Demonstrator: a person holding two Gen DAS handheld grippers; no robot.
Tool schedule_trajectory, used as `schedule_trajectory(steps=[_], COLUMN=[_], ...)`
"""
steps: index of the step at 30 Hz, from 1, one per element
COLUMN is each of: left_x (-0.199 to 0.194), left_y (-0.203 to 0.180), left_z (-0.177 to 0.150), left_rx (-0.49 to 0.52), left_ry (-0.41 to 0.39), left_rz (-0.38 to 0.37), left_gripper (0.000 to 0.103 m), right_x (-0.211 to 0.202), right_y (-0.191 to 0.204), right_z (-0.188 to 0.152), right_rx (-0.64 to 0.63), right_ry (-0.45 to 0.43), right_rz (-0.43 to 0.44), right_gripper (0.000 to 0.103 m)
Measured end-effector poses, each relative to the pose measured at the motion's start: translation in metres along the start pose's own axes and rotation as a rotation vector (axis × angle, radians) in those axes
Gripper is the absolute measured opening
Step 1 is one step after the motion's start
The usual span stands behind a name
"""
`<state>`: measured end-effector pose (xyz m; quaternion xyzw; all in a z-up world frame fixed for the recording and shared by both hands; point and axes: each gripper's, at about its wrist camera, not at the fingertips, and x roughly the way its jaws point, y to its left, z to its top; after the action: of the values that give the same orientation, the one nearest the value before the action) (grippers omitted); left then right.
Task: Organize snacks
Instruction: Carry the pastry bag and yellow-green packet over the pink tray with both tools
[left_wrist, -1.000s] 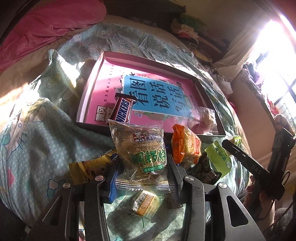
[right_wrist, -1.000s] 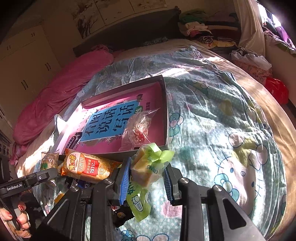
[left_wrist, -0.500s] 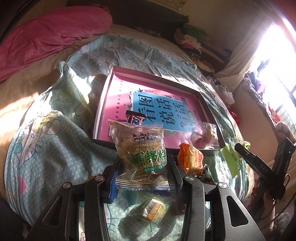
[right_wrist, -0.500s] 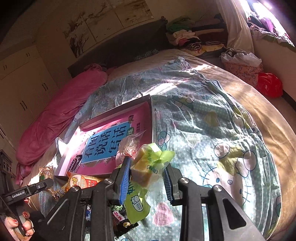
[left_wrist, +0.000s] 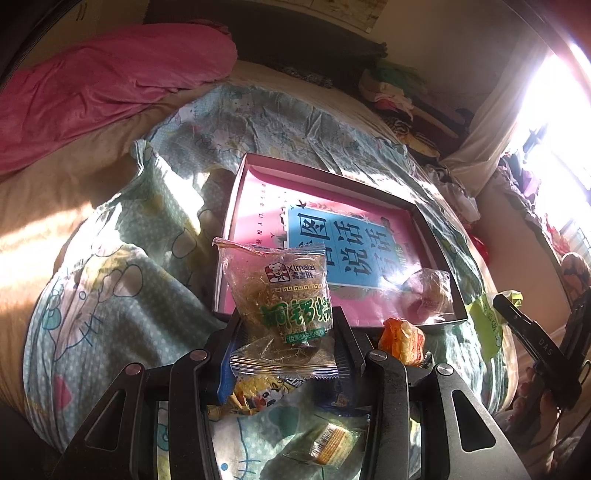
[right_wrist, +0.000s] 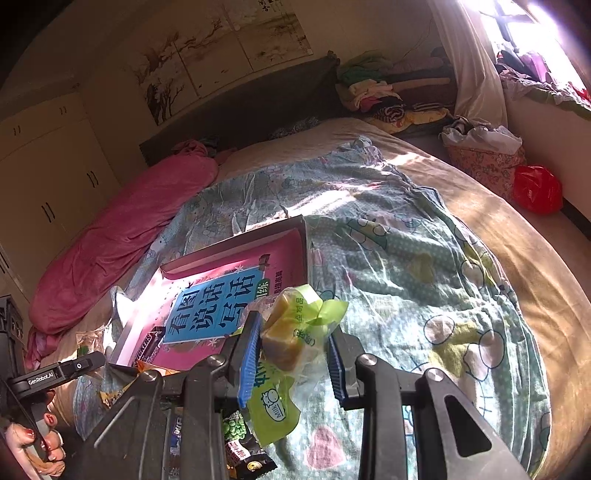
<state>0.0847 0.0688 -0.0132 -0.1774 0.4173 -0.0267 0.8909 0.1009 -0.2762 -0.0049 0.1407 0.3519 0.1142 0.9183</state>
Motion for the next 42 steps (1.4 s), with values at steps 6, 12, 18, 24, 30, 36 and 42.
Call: schedule_trajectory(steps=[6, 12, 18, 24, 30, 36, 42], left_x=[0.005, 0.018, 0.029, 0.041, 0.054, 0.063, 0.069], left_y=[-0.006, -0.016, -0.023, -0.026, -0.03, -0.037, -0.041], left_z=[0.006, 0.01, 0.011, 0.014, 0.017, 0.016, 0.019], left_rx=[0.019, 0.042, 0.065, 0.081, 0.085, 0.101, 0.11], left_ry=[-0.011, -0.002, 0.016, 0.038, 0.062, 0.074, 0.078], left_rz=[0.001, -0.007, -0.009, 0.003, 0.004, 0.006, -0.001], left_gripper=[0.045, 0.045, 0.045, 0.045, 0.045, 0.045, 0.045], right_x=[0.003, 0.007, 0.013, 0.023, 0.033, 0.045, 0.053], right_y=[-0.004, 0.0, 0.005, 0.002, 0.0, 0.008, 0.021], right_z=[0.004, 0.008, 0.01, 0.014, 0.017, 0.016, 0.014], right_rx=[0.002, -0.036, -0.072, -0.077, -0.086, -0.134, -0.196], right_ry=[-0.012, -0.026, -0.031, -0.027, -0.021, -0.011, -0.009], right_rz=[-0.034, -0.068, -0.099, -0.128, -0.158, -0.187, -0.188], right_gripper=[0.033, 0.033, 0.033, 0.033, 0.033, 0.033, 0.033])
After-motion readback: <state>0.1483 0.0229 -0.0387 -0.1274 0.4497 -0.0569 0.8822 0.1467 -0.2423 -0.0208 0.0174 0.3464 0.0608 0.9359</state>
